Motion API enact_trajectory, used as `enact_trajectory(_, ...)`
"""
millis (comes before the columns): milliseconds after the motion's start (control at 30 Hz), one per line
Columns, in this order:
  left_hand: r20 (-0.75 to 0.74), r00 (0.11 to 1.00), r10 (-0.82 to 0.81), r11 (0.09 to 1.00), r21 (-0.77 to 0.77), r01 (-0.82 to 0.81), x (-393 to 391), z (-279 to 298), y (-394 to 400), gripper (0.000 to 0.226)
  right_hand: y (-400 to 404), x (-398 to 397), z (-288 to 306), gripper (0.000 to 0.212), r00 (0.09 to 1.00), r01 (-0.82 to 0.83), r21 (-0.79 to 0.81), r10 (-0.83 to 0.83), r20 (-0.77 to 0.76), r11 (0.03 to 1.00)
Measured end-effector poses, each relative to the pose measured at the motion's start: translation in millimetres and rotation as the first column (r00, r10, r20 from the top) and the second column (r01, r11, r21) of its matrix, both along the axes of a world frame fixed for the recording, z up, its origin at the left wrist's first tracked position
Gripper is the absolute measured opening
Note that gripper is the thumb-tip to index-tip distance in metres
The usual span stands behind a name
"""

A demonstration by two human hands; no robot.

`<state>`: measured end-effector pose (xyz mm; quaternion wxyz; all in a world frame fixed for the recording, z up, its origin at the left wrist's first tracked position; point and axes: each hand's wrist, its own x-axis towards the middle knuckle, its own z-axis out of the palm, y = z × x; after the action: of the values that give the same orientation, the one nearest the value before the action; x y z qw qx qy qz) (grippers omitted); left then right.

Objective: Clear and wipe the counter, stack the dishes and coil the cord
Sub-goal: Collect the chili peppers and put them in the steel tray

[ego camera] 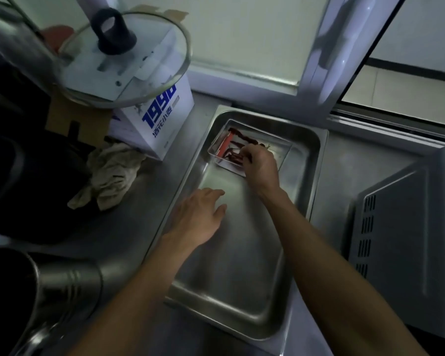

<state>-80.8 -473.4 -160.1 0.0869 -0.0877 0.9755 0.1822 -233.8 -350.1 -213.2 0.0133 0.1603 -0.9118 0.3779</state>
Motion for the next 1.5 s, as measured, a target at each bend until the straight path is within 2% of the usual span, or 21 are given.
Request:
enact_trajectory(233, 0.019, 1.000, 0.014, 0.999, 0.029, -0.015, 24.8, 4.1, -1.5, 0.044, 21.1, 41.2, 12.9, 0.019, 0.998, 0.047, -0.063, -0.044, 0.044, 0.997)
enact_trajectory(367, 0.047, 0.999, -0.021, 0.999, 0.025, 0.020, 50.4, 6.4, 2.6, 0.045, 44.6, 86.7, 21.1, 0.025, 0.995, 0.053, -0.029, -0.050, 0.081, 0.998)
enact_trajectory(467, 0.045, 0.998, -0.034, 0.998, 0.051, 0.032, 77.2, 8.6, 6.2, 0.045, 61.8, 131.3, 29.4, 0.027, 0.998, 0.049, 0.004, -0.049, 0.041, 0.999)
enact_trajectory(667, 0.013, 0.984, -0.177, 0.983, 0.058, 0.176, 132.3, 21.9, 16.0, 0.044, 86.4, 230.0, 46.7, 0.027, 0.997, 0.074, 0.052, -0.075, 0.021, 0.996)
enact_trajectory(900, -0.047, 0.935, -0.351, 0.936, 0.012, 0.352, 199.4, 23.6, 21.9, 0.043, 106.0, 339.1, 69.0, 0.028, 0.974, 0.218, 0.122, -0.223, 0.028, 0.968)
enact_trajectory(1133, -0.112, 0.870, -0.480, 0.874, 0.028, 0.486, 251.2, 21.6, 39.2, 0.036, 141.2, 440.1, 76.2, 0.029, 0.911, 0.397, 0.148, -0.409, 0.057, 0.906)
enact_trajectory(1267, -0.141, 0.801, -0.582, 0.805, 0.036, 0.592, 267.5, 27.1, 72.7, 0.031, 169.1, 486.7, 78.4, 0.026, 0.840, 0.512, 0.189, -0.534, 0.096, 0.838)
enact_trajectory(1400, -0.192, 0.719, -0.667, 0.725, 0.053, 0.687, 279.9, 30.0, 118.8, 0.036, 205.2, 524.1, 78.6, 0.025, 0.780, 0.594, 0.159, -0.613, 0.125, 0.788)
enact_trajectory(1500, -0.163, 0.670, -0.724, 0.676, 0.028, 0.737, 291.1, 28.3, 159.5, 0.041, 236.5, 552.6, 76.5, 0.029, 0.723, 0.658, 0.149, -0.675, 0.148, 0.738)
